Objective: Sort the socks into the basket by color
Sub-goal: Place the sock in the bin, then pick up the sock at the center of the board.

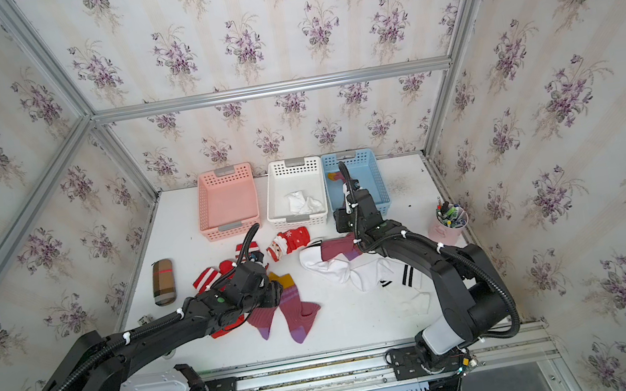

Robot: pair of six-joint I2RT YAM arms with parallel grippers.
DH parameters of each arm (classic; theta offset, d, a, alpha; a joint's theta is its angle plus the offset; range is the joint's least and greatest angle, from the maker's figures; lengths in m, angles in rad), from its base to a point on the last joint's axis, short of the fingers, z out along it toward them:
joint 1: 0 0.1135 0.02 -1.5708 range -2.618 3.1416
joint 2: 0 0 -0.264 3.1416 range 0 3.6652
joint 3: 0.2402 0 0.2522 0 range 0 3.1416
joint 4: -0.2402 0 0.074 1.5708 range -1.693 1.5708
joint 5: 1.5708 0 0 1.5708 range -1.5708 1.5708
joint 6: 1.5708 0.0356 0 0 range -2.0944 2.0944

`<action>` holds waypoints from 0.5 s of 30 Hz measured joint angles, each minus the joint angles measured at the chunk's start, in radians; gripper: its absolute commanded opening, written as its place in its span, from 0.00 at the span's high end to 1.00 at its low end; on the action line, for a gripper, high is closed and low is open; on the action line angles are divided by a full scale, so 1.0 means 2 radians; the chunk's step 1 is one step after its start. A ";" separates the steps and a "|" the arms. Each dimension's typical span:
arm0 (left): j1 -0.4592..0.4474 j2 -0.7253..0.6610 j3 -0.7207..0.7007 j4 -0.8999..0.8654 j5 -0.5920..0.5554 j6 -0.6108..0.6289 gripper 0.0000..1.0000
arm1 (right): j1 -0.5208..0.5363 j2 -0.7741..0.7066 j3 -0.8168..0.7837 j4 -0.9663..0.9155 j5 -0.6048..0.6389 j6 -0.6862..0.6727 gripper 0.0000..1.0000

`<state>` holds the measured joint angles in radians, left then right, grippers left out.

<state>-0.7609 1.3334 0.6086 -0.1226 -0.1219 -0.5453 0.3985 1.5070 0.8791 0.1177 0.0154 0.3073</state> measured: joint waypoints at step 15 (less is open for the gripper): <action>0.000 0.054 0.014 0.033 0.020 -0.003 0.44 | 0.001 -0.007 -0.009 0.007 0.003 0.000 0.53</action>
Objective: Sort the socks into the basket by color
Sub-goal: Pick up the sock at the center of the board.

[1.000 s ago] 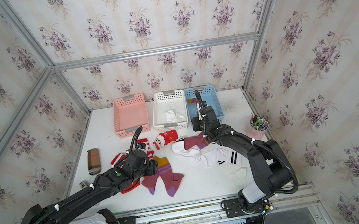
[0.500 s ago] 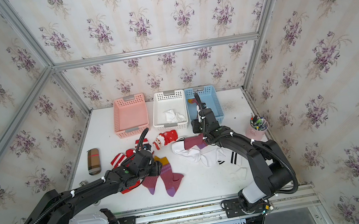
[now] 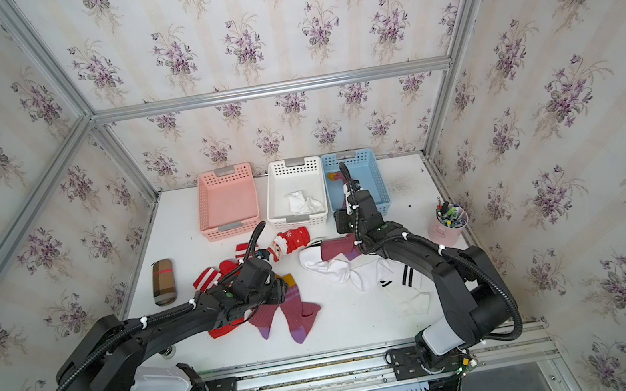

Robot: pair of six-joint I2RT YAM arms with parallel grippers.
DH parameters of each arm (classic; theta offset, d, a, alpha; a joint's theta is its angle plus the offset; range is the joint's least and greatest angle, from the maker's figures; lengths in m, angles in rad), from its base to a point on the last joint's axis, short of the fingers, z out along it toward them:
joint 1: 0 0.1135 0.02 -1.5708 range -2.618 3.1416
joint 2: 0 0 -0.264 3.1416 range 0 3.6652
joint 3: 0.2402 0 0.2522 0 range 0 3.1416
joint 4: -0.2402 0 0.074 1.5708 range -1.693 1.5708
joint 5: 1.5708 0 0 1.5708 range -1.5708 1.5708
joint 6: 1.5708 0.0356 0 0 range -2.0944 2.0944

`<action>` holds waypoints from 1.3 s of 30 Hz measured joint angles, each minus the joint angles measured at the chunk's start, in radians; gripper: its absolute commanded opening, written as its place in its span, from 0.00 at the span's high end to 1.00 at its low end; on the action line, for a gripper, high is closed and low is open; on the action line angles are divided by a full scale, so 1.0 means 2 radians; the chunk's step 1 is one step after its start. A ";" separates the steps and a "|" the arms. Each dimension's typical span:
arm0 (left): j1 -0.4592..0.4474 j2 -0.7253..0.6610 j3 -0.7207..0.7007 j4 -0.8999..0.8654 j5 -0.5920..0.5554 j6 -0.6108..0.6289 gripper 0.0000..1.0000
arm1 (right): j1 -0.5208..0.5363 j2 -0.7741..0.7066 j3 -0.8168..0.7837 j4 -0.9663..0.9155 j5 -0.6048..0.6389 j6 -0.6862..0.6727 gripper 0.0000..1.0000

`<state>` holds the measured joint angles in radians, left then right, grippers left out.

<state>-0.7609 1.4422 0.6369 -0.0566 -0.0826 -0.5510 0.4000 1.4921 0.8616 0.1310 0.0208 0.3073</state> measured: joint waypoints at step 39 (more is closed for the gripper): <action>-0.004 0.018 0.071 -0.041 0.010 0.014 0.96 | 0.003 -0.055 -0.038 0.003 0.001 0.003 0.51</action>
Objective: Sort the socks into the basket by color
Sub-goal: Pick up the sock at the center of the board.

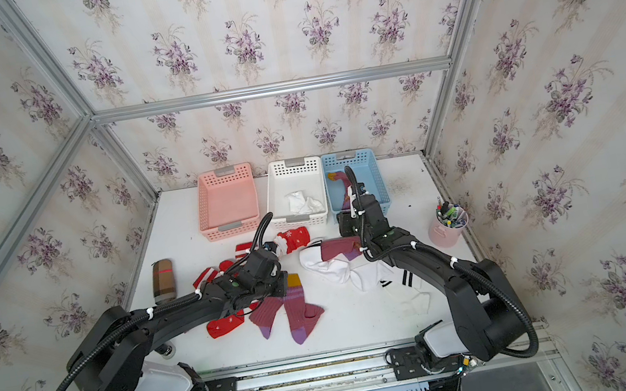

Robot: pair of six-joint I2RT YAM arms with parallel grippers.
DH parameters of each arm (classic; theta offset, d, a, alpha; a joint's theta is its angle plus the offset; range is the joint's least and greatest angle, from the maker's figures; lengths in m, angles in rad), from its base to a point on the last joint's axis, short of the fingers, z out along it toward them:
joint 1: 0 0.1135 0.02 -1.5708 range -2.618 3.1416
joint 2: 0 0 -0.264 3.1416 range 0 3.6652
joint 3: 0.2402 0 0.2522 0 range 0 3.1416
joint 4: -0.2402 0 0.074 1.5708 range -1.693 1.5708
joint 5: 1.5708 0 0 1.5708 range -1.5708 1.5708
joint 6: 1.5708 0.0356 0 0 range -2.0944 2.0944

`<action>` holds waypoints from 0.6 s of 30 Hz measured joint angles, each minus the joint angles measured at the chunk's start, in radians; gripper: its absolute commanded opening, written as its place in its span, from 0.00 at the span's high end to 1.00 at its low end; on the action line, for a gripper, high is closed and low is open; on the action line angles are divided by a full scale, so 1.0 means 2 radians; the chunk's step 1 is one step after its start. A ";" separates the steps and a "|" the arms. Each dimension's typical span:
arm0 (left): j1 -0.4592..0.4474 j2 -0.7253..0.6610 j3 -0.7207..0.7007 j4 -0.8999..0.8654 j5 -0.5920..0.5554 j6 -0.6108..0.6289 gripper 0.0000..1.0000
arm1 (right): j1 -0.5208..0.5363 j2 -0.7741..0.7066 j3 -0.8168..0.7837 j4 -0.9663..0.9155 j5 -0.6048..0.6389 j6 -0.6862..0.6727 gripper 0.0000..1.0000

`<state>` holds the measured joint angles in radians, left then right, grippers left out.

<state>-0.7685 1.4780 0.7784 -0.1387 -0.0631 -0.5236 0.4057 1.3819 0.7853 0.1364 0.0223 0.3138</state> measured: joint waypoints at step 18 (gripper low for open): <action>-0.002 -0.023 0.204 -0.151 0.016 0.036 0.97 | 0.000 -0.080 0.003 -0.046 -0.006 -0.011 0.47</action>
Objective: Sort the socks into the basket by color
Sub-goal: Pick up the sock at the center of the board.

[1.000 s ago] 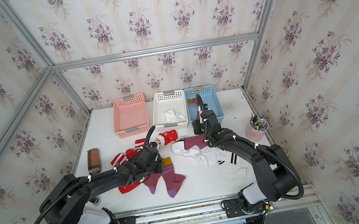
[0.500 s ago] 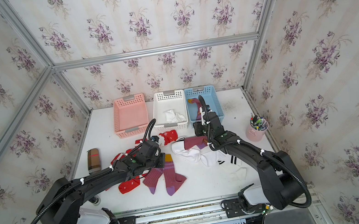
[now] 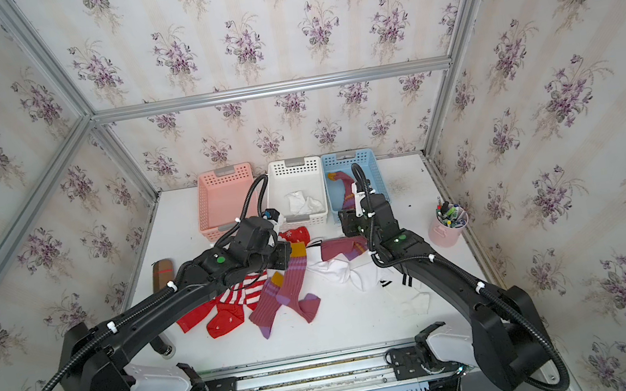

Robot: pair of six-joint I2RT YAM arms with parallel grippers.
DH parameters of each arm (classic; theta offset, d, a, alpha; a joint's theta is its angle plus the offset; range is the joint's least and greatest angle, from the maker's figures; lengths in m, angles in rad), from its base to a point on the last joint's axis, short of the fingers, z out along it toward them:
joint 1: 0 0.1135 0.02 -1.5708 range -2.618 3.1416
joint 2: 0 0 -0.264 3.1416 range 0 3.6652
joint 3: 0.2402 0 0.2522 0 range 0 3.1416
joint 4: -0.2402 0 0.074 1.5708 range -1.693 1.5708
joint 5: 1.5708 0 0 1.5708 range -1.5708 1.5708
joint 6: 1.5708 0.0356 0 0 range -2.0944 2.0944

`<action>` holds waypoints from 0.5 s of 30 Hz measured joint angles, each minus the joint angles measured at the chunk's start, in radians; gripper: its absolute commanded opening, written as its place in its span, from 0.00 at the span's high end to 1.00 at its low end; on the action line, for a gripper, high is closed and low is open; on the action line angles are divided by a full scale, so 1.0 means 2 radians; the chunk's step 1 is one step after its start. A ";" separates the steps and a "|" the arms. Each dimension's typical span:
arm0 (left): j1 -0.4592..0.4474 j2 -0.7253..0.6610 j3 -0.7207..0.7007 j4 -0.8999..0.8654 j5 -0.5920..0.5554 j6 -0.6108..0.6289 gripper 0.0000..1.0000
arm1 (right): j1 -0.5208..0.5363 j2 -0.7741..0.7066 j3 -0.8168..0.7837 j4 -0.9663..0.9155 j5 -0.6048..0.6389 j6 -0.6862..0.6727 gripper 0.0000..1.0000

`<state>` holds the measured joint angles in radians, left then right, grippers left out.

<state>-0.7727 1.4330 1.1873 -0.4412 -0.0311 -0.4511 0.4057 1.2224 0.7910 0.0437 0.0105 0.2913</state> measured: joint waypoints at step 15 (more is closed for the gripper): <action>0.000 0.115 0.282 -0.101 0.005 0.051 0.97 | 0.000 -0.042 -0.012 -0.018 -0.001 -0.004 0.46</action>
<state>-0.7731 1.6630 1.7504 -0.6422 -0.0204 -0.3481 0.4057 1.1389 0.7670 0.0071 0.0078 0.2832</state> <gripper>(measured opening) 0.050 0.541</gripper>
